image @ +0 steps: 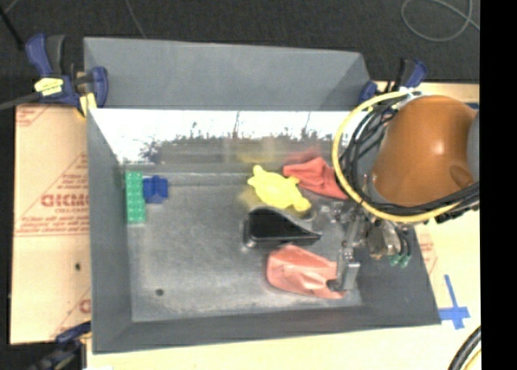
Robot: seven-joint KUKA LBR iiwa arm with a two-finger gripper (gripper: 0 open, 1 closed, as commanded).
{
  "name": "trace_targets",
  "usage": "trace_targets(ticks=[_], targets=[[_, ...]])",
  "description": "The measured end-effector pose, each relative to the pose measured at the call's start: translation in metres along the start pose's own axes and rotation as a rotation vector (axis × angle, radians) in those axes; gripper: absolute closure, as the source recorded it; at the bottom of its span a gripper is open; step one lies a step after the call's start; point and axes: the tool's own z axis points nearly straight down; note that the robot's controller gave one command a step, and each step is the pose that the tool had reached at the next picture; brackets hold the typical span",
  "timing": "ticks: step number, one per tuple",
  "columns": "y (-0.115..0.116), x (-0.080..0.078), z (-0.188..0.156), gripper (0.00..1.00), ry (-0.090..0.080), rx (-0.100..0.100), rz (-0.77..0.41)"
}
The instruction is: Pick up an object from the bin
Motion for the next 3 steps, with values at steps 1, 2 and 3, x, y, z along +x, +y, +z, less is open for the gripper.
trace_targets(ticks=[1,2,3], targets=[[0.0,-0.002,-0.004,0.0,-0.009,0.001,-0.002],[-0.009,-0.002,0.072,0.0,-0.011,0.002,-0.062],[-0.013,-0.007,0.115,0.0,-0.028,0.004,-0.075]])
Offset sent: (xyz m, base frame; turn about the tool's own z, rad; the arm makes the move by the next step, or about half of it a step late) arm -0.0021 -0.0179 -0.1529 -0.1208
